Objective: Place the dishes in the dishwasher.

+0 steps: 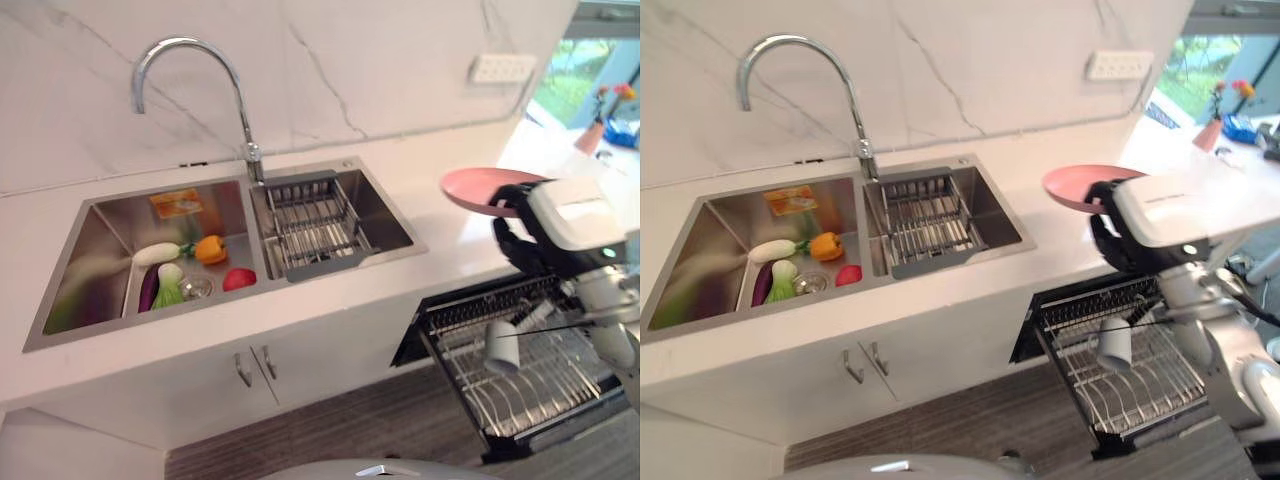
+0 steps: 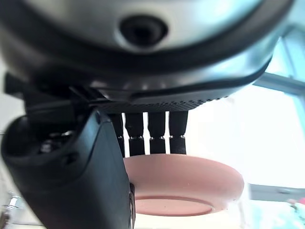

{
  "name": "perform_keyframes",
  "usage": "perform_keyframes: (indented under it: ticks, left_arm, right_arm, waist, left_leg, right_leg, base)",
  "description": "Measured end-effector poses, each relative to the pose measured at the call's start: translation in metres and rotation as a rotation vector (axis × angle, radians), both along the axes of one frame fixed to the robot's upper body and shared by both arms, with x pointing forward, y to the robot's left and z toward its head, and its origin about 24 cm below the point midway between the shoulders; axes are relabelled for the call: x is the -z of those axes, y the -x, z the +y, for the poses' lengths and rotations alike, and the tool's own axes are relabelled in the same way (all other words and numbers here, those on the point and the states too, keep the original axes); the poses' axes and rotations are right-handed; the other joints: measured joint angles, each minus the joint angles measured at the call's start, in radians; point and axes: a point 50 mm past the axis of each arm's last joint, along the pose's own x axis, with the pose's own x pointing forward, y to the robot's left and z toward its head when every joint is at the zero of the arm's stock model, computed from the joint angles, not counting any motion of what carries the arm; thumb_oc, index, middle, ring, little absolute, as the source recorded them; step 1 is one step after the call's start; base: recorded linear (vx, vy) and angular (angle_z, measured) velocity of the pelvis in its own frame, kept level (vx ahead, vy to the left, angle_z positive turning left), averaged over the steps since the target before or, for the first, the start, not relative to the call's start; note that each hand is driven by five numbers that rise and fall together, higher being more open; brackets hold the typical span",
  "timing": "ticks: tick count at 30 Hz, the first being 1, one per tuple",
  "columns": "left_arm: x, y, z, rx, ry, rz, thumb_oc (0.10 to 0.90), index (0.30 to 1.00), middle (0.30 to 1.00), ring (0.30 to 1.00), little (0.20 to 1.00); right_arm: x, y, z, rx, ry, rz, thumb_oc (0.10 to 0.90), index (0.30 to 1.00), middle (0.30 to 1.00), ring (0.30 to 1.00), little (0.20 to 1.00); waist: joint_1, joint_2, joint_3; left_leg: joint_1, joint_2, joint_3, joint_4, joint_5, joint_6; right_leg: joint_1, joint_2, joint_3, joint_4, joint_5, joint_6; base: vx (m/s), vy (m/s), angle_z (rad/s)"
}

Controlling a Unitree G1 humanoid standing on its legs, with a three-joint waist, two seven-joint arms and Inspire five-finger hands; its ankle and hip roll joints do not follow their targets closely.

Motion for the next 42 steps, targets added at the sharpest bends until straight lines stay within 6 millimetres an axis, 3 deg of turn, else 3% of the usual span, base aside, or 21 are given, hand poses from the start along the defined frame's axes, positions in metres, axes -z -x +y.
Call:
perform_keyframes:
  ticks: [1, 2, 3, 5, 6, 7, 8, 9, 10, 11, 15, 18, 23, 26, 33, 38, 39, 40, 41, 42]
  left_arm:
    - [-0.001, -0.009, -0.001, 0.007, 0.008, -0.025, 0.800, 0.900, 0.900, 0.900, 0.900]
    - [-0.001, -0.013, -0.002, 0.011, 0.015, -0.038, 0.800, 0.900, 0.900, 0.900, 0.900]
    - [-0.002, -0.018, 0.001, 0.004, 0.003, -0.059, 0.800, 0.900, 0.900, 0.900, 0.900]
    - [-0.004, -0.017, 0.009, -0.014, -0.022, -0.065, 0.800, 0.900, 0.900, 0.900, 0.900]
    - [-0.005, -0.018, 0.012, -0.041, -0.028, -0.065, 0.800, 0.900, 0.900, 0.900, 0.900]
    - [-0.005, -0.018, 0.013, -0.054, -0.032, -0.063, 0.800, 0.900, 0.900, 0.900, 0.900]
    - [-0.006, -0.018, 0.015, -0.068, -0.035, -0.070, 0.800, 0.900, 0.900, 0.900, 0.900]
    - [-0.007, -0.020, 0.020, -0.066, -0.045, -0.074, 0.800, 0.900, 0.900, 0.900, 0.900]
    - [-0.008, -0.019, 0.024, -0.064, -0.056, -0.073, 0.800, 0.900, 0.900, 0.900, 0.900]
    - [-0.007, -0.018, 0.021, -0.068, -0.047, -0.067, 0.800, 0.900, 0.900, 0.900, 0.900]
    - [-0.001, -0.009, 0.000, -0.113, 0.021, -0.054, 0.800, 0.900, 0.900, 0.900, 0.900]
    - [-0.001, -0.004, 0.001, -0.182, 0.028, -0.060, 0.800, 0.900, 0.900, 0.900, 0.900]
    - [-0.001, -0.001, 0.001, -0.173, 0.034, -0.069, 0.800, 0.900, 0.900, 0.900, 0.900]
    - [-0.003, -0.004, 0.004, -0.153, 0.038, -0.083, 0.800, 0.900, 0.900, 0.900, 0.900]
    - [-0.001, 0.011, 0.000, -0.132, 0.057, -0.027, 0.800, 0.900, 0.900, 0.900, 0.900]
    - [0.000, -0.003, -0.005, -0.119, 0.076, -0.067, 0.800, 0.900, 0.900, 0.900, 0.900]
    - [-0.001, -0.018, -0.009, -0.099, 0.092, -0.111, 0.800, 0.900, 0.900, 0.900, 0.900]
    - [-0.002, -0.031, -0.013, -0.094, 0.103, -0.147, 0.800, 0.900, 0.900, 0.900, 0.900]
    - [-0.004, -0.040, -0.014, -0.081, 0.109, -0.172, 0.800, 0.900, 0.900, 0.900, 0.900]
    - [-0.004, -0.040, -0.014, -0.081, 0.109, -0.172, 0.800, 0.900, 0.900, 0.900, 0.900]
  right_arm:
    - [0.006, -0.005, -0.011, 0.052, 0.012, 0.022, 0.400, 0.300, 0.300, 0.300, 0.300]
    - [0.011, -0.007, -0.016, 0.077, 0.008, 0.040, 0.400, 0.300, 0.300, 0.300, 0.300]
    - [0.014, -0.008, -0.021, 0.105, 0.020, 0.062, 0.400, 0.300, 0.300, 0.300, 0.300]
    - [0.017, -0.008, -0.024, 0.131, 0.023, 0.072, 0.400, 0.300, 0.300, 0.300, 0.300]
    - [0.015, -0.009, -0.023, 0.124, 0.024, 0.063, 0.400, 0.300, 0.300, 0.300, 0.300]
    - [0.016, -0.009, -0.023, 0.122, 0.033, 0.065, 0.400, 0.300, 0.300, 0.300, 0.300]
    - [0.016, -0.008, -0.022, 0.116, 0.039, 0.069, 0.400, 0.300, 0.300, 0.300, 0.300]
    - [0.017, -0.008, -0.019, 0.104, 0.054, 0.070, 0.400, 0.300, 0.300, 0.300, 0.300]
    - [0.018, -0.008, -0.017, 0.093, 0.053, 0.074, 0.400, 0.300, 0.300, 0.300, 0.300]
    - [0.020, -0.011, -0.014, 0.079, 0.053, 0.084, 0.400, 0.300, 0.300, 0.300, 0.300]
    - [0.046, -0.011, -0.025, 0.135, 0.060, 0.219, 0.400, 0.300, 0.300, 0.300, 0.300]
    - [0.077, -0.009, -0.033, 0.178, 0.073, 0.383, 0.400, 0.300, 0.300, 0.300, 0.300]
    - [0.094, -0.007, -0.024, 0.144, 0.056, 0.450, 0.400, 0.300, 0.300, 0.300, 0.300]
    - [0.105, -0.016, -0.022, 0.134, 0.056, 0.481, 0.400, 0.300, 0.300, 0.300, 0.300]
    - [0.100, -0.044, -0.027, 0.173, 0.080, 0.450, 0.400, 0.300, 0.300, 0.300, 0.300]
    - [0.094, -0.069, -0.031, 0.245, 0.026, 0.387, 0.400, 0.300, 0.300, 0.300, 0.300]
    - [0.086, -0.081, -0.031, 0.275, -0.017, 0.347, 0.400, 0.300, 0.300, 0.300, 0.300]
    - [0.081, -0.085, -0.034, 0.299, -0.024, 0.332, 0.684, 0.726, 0.726, 0.726, 0.726]
    - [0.078, -0.088, -0.036, 0.314, -0.024, 0.324, 0.800, 0.900, 0.900, 0.900, 0.900]
    - [0.078, -0.088, -0.036, 0.314, -0.024, 0.324, 0.800, 0.900, 0.900, 0.900, 0.900]
  waist:
    - [0.034, 0.026, 0.031]
    - [0.061, 0.034, 0.041]
    - [0.068, 0.023, 0.056]
    - [0.086, 0.023, 0.062]
    - [0.074, 0.020, 0.063]
    - [0.067, 0.019, 0.062]
    - [0.069, 0.018, 0.063]
    - [0.069, 0.008, 0.066]
    - [0.070, -0.011, 0.064]
    - [0.085, -0.029, 0.062]
    - [0.104, 0.039, 0.031]
    - [0.113, 0.042, 0.020]
    - [0.124, 0.037, 0.015]
    - [0.151, 0.038, 0.001]
    - [0.212, 0.039, 0.009]
    - [0.240, 0.056, 0.070]
    - [0.247, 0.074, 0.110]
    - [0.259, 0.094, 0.144]
    - [0.271, 0.112, 0.166]
    - [0.271, 0.112, 0.166]
  left_leg:
    - [-0.003, 0.032, 0.068, 0.005, -0.003, 0.027]
    - [-0.004, 0.048, 0.124, 0.009, -0.003, 0.044]
    - [0.000, 0.045, 0.170, 0.009, -0.001, 0.045]
    - [0.006, 0.048, 0.224, 0.000, -0.002, 0.046]
    - [0.006, 0.049, 0.224, 0.000, -0.008, 0.037]
    - [0.007, 0.052, 0.222, 0.000, -0.003, 0.040]
    - [0.008, 0.061, 0.212, 0.001, 0.003, 0.037]
    - [0.007, 0.062, 0.182, 0.001, 0.013, 0.023]
    - [0.008, 0.055, 0.176, 0.002, 0.022, 0.009]
    - [0.017, 0.063, 0.193, 0.006, 0.041, -0.033]
    - [0.013, 0.124, 0.172, 0.003, 0.053, -0.068]
    - [0.006, 0.142, 0.147, 0.007, 0.058, -0.091]
    - [-0.022, 0.139, 0.108, 0.007, 0.071, -0.088]
    - [-0.069, 0.140, 0.057, 0.007, 0.083, -0.086]
    - [-0.154, 0.135, -0.004, 0.009, 0.110, -0.079]
    - [-0.225, 0.140, -0.036, 0.012, 0.137, -0.072]
    - [-0.250, 0.140, -0.044, 0.009, 0.144, -0.066]
    - [-0.267, 0.136, -0.059, 0.009, 0.153, -0.062]
    - [-0.276, 0.135, -0.065, 0.009, 0.156, -0.060]
    - [-0.276, 0.135, -0.065, 0.009, 0.156, -0.060]
  right_leg:
    - [-0.068, 0.017, -0.041, -0.004, 0.098, 0.078]
    - [-0.065, 0.012, -0.155, -0.050, 0.124, 0.073]
    - [-0.067, -0.034, -0.336, -0.027, 0.082, 0.021]
    - [-0.067, -0.133, -0.512, 0.055, 0.057, -0.002]
    - [-0.043, -0.199, -0.517, 0.081, 0.056, 0.005]
    - [-0.029, -0.225, -0.469, 0.119, 0.049, 0.016]
    - [-0.025, -0.230, -0.370, 0.158, 0.042, 0.026]
    - [-0.009, -0.210, -0.281, 0.162, 0.036, 0.036]
    - [0.007, -0.193, -0.233, 0.155, 0.044, 0.046]
    - [0.049, -0.157, -0.221, 0.053, -0.018, 0.010]
    - [0.078, -0.069, -0.229, -0.041, 0.009, -0.014]
    - [0.105, -0.047, -0.247, -0.074, 0.012, -0.009]
    - [0.105, -0.050, -0.287, -0.073, 0.017, -0.014]
    - [0.100, -0.047, -0.324, -0.073, 0.015, -0.016]
    - [0.062, -0.043, -0.375, -0.072, 0.018, -0.020]
    - [0.012, -0.036, -0.395, -0.066, 0.025, -0.031]
    - [-0.007, -0.034, -0.405, -0.071, 0.032, -0.038]
    - [-0.014, -0.033, -0.414, -0.071, 0.038, -0.043]
    - [-0.017, -0.034, -0.420, -0.071, 0.040, -0.044]
    - [-0.017, -0.034, -0.420, -0.071, 0.040, -0.044]
  base:
    - [-0.15, 0.067, -1.72]
    - [-0.15, 0.052, -1.85]
    - [-0.08, 0.032, -1.26]
    - [-0.05, -0.034, -1.05]
    - [-0.08, -0.069, -0.74]
    - [-0.10, -0.054, -0.44]
    - [-0.09, -0.081, -0.24]
    - [-0.06, -0.132, -0.25]
    - [-0.01, -0.256, -0.39]
    - [0.01, -0.198, -0.42]
    - [0.04, -0.167, -0.18]
    - [0.04, -0.155, 0.13]
    - [0.02, -0.120, 0.25]
    - [-0.02, -0.093, 0.35]
    - [-0.06, -0.052, 0.25]
    - [-0.09, -0.022, 0.21]
    - [-0.10, -0.026, 0.25]
    - [-0.10, -0.027, 0.33]
    - [-0.07, -0.019, 0.21]
    - [-0.04, -0.016, 0.16]
